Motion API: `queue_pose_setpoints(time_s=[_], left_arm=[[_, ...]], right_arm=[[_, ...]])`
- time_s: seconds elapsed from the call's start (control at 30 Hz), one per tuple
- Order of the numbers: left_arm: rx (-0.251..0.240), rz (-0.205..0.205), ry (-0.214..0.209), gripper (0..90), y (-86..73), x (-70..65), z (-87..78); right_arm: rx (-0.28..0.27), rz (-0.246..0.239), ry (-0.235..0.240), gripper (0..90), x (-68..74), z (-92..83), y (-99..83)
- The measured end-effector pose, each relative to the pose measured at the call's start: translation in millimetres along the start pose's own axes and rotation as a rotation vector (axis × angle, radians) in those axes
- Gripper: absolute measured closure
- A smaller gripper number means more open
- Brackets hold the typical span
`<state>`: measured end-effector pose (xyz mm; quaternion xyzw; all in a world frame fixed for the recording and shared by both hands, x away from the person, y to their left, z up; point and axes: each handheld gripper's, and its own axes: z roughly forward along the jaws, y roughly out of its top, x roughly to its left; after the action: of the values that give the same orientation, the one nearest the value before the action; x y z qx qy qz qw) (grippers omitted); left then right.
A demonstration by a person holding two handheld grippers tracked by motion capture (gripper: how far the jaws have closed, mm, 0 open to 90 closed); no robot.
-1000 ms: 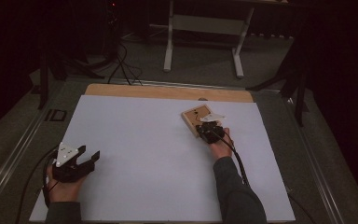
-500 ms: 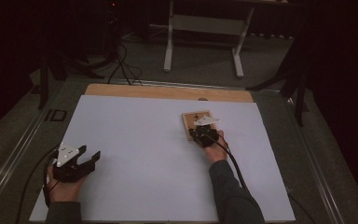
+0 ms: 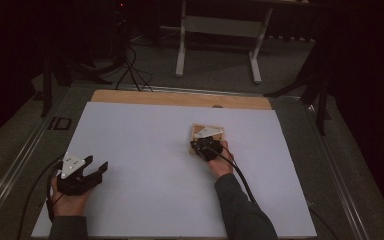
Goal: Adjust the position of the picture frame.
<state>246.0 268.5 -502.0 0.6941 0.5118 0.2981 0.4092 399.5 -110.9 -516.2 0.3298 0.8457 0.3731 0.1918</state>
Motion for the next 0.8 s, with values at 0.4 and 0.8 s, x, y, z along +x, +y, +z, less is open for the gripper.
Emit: queue_pose_setpoints(time_s=[0.4,0.8], left_arm=[[-0.006,-0.001,0.0,41.5,0.4,1.0,-1.3],[-0.004,0.001,0.0,41.5,0.2,1.3,-0.9]], right_arm=[[0.0,-0.052,0.037,89.8,18.4,6.5,12.4],[-0.044,0.064,-0.116,89.8,-43.3,-21.0,12.0]])
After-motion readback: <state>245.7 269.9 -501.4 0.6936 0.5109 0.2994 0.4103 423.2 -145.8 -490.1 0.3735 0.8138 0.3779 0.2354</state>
